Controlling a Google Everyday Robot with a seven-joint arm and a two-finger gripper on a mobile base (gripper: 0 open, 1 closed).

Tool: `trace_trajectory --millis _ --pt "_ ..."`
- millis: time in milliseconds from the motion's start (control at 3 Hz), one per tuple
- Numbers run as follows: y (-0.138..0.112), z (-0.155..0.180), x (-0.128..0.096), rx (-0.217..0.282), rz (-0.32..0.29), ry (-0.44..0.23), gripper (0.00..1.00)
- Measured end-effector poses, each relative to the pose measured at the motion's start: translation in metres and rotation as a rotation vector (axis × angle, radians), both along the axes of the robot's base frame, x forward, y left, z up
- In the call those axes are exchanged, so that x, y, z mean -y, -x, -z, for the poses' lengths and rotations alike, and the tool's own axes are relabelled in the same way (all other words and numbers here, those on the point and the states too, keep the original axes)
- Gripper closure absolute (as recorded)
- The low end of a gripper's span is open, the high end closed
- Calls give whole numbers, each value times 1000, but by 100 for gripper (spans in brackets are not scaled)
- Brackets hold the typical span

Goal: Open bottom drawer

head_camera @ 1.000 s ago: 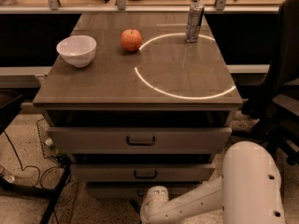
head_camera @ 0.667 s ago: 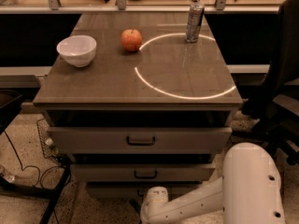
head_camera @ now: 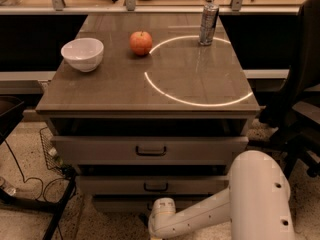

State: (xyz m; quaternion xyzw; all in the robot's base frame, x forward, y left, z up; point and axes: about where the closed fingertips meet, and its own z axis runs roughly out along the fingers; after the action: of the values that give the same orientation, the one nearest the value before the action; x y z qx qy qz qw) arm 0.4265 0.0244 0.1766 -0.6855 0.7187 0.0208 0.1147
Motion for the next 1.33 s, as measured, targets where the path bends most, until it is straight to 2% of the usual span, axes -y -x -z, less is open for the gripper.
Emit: trace_trajectory --millis 667,1000,1333 --pt "-10 18 -9 -5 -26 52 0" --pt "-11 29 -10 -17 -33 85 18" --pt "-9 38 -8 -29 -34 111 41"
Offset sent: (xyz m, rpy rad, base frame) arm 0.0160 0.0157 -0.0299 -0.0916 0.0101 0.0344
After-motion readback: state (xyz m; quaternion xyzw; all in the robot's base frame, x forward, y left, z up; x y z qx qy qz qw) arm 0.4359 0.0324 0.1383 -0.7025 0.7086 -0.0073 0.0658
